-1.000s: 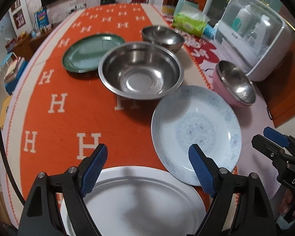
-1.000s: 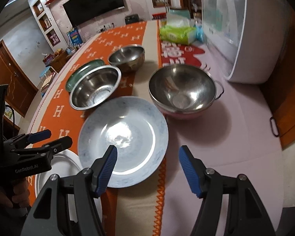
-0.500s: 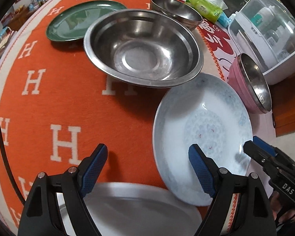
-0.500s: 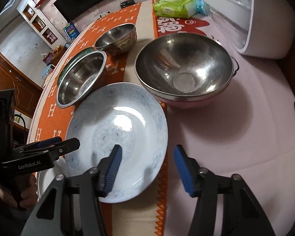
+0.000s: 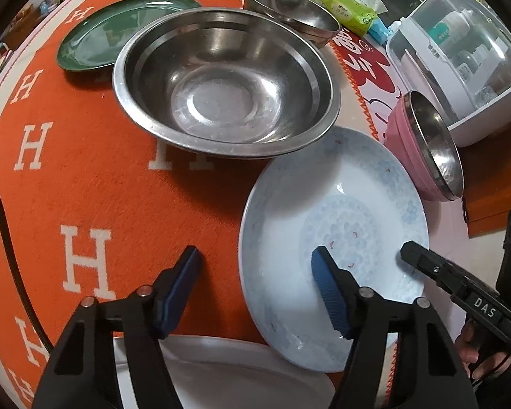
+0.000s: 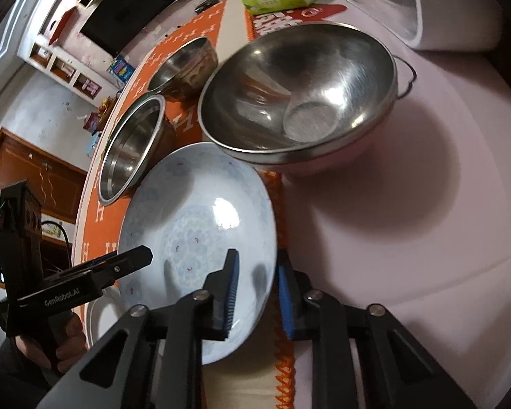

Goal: Organize plates and bowls

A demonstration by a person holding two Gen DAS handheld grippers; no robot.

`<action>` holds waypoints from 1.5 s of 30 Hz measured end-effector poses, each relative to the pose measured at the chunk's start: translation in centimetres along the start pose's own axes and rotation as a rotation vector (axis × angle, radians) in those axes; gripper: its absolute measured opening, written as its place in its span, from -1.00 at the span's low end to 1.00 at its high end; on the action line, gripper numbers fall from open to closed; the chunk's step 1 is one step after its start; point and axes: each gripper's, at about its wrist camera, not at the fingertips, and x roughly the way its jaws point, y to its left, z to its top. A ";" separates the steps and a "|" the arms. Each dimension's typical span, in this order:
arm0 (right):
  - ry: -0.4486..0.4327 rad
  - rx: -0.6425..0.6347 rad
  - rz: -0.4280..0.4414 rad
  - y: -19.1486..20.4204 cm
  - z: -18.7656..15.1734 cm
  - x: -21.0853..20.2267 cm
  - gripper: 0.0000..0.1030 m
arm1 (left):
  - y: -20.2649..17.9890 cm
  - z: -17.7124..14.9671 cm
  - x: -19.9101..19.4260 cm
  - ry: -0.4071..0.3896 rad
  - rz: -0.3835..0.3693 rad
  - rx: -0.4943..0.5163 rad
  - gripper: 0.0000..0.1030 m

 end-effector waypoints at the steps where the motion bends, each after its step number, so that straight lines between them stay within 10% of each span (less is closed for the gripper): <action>1: 0.002 0.004 0.002 0.0 0.0 0.0 -0.63 | -0.3 0.2 0.2 -0.001 -0.003 0.002 0.11; 6: 0.004 0.033 0.009 -0.4 0.0 0.3 -0.74 | -0.8 0.5 0.6 -0.004 -0.009 0.013 -0.54; 9: 0.008 0.063 0.025 -1.0 -0.1 0.4 -0.84 | -0.7 0.3 0.6 -0.012 0.000 0.007 -0.60; 45: -0.076 0.065 0.075 -0.2 -1.4 -2.8 -0.86 | -0.9 -2.2 -4.4 -0.058 -0.026 0.015 -0.64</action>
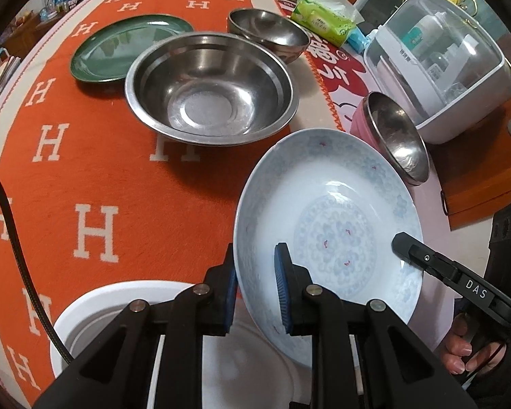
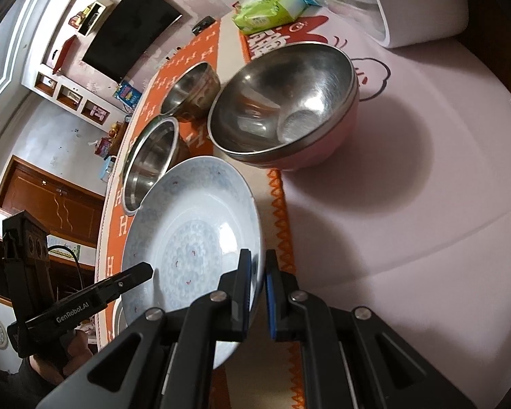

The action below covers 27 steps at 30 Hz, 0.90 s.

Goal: Organize plates and bowls

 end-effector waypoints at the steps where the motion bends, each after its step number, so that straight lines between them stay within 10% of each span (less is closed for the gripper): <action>1: -0.003 -0.004 0.001 0.1 0.0 -0.1 -0.86 | 0.0 -0.1 -0.3 -0.006 0.001 0.001 -0.64; 27: -0.113 -0.182 0.025 4.9 -3.3 -5.6 -0.85 | 0.3 -5.0 -8.3 -0.171 -0.011 -0.004 -0.64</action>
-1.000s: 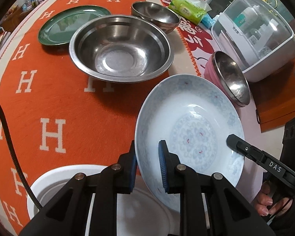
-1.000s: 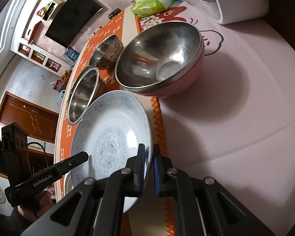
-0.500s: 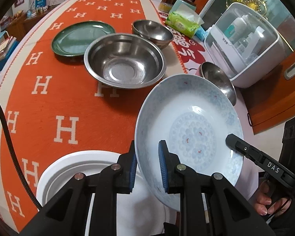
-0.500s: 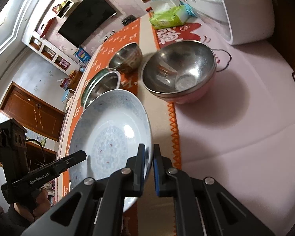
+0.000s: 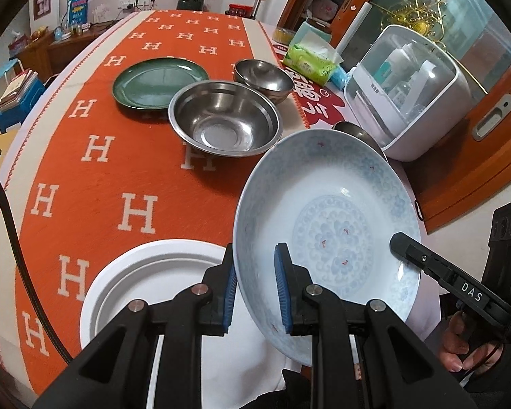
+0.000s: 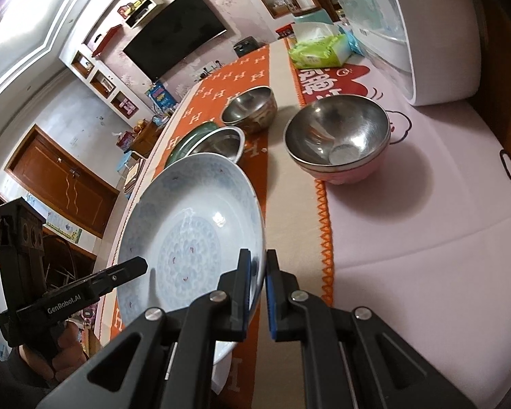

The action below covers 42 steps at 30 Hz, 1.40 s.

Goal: Organize plates and bowls

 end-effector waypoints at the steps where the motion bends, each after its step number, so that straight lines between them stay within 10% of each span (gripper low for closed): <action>1: -0.002 -0.006 -0.001 0.2 -0.2 -0.2 -0.84 | 0.0 -0.2 -0.3 -0.003 0.000 0.001 -0.64; 42: 0.200 -0.105 -0.015 7.0 -8.3 2.9 -0.80 | 8.2 -8.3 -3.0 0.128 0.113 -0.112 -0.61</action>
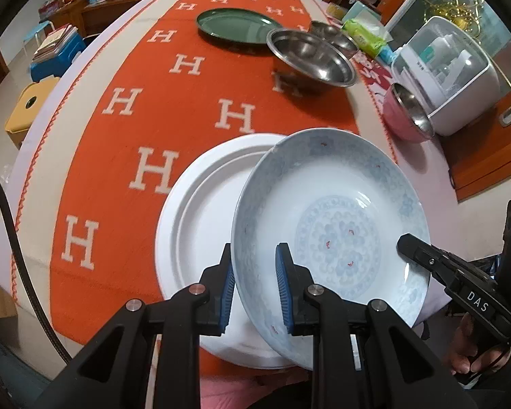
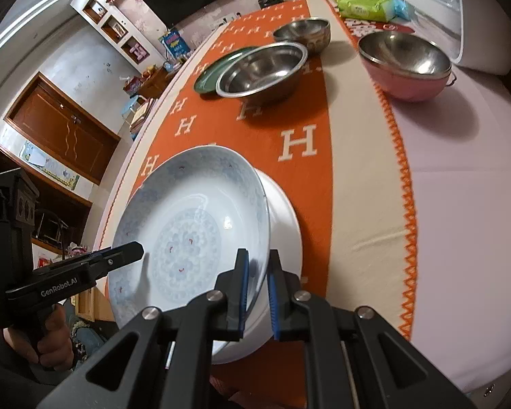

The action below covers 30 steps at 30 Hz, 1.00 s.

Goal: Organize plates and bowls

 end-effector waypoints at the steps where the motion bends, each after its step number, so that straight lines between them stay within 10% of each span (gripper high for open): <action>1: 0.007 0.001 0.001 0.1 0.0 0.2 -0.80 | 0.2 -0.1 0.1 0.007 0.009 0.000 -0.61; 30: 0.205 -0.021 -0.088 1.3 0.0 5.5 -0.70 | 1.6 0.9 3.2 0.088 0.107 0.033 -0.53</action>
